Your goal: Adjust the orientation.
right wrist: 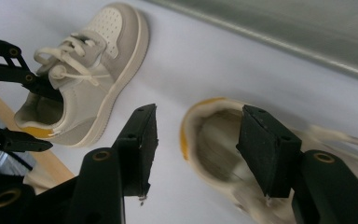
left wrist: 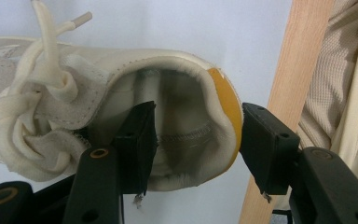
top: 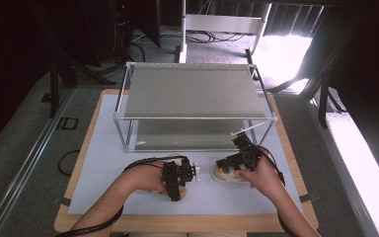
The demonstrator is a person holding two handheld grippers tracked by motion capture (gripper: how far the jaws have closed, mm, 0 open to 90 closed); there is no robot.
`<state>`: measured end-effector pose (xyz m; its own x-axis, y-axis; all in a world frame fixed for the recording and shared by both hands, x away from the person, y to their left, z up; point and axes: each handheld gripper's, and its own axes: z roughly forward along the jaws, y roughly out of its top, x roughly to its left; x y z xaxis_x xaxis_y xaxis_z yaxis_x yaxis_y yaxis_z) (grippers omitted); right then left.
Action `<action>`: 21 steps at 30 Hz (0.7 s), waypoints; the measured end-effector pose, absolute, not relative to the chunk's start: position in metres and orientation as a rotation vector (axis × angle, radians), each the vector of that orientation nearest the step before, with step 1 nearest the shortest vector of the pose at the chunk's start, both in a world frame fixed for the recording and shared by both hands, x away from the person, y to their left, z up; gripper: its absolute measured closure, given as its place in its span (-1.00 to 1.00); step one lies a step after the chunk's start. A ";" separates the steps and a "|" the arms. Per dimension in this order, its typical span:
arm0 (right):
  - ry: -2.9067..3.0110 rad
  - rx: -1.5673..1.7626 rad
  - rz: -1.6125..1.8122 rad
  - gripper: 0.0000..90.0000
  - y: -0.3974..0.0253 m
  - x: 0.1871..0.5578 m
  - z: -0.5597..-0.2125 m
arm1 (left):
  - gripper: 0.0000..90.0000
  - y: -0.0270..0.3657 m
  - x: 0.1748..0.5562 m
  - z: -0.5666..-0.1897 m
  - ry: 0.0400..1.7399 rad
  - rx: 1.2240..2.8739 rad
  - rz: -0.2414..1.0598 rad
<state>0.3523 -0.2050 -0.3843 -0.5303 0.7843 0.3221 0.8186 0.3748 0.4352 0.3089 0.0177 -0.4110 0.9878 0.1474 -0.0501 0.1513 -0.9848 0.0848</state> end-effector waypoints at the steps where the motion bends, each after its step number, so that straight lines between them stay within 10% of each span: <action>1: -2.558 -1.483 -0.835 0.11 -0.200 0.354 -0.386 | 0.04 0.018 0.309 -0.411 0.229 3.044 -0.067; 21: -2.584 -1.487 -0.651 0.49 -0.185 0.357 -0.399 | 0.04 0.018 0.309 -0.411 0.230 3.043 -0.065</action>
<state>0.3571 -0.1845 -0.3993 -0.5221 0.8044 0.2834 0.8427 0.4354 0.3166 0.3090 0.0179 -0.4108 0.9877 0.1481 -0.0492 0.1519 -0.9847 0.0853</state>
